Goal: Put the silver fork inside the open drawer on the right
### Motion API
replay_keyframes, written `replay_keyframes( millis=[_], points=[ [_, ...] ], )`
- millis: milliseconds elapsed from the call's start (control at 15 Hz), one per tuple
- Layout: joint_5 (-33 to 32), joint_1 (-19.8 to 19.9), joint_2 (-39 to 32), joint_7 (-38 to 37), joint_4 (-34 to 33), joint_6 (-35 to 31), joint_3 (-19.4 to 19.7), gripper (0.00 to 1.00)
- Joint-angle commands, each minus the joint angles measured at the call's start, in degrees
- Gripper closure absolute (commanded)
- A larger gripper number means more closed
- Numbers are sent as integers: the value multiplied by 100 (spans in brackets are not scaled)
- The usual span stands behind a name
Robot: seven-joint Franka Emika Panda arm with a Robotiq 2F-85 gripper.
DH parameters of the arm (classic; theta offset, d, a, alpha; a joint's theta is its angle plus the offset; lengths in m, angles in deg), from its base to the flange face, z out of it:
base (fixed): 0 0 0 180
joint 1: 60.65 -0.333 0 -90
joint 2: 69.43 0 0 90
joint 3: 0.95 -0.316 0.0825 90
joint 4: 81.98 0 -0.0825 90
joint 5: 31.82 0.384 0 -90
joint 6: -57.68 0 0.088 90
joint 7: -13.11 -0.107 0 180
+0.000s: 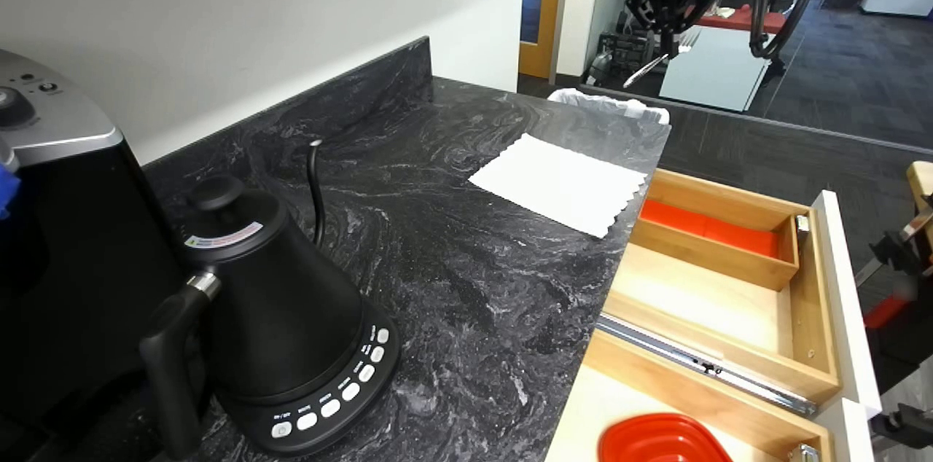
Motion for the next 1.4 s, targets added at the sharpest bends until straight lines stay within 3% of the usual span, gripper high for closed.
replay_keyframes(
  millis=[0, 333, 667, 1333],
  points=[
    [-220, 134, 340, 472, 284, 154, -92, 96],
    [-265, 323, 331, 1294, 191, 304, -28, 96],
    [-464, 514, 429, 2664, 215, 285, -23, 96],
    [-238, 342, 479, 4606, 714, 294, -442, 96]
  ],
)
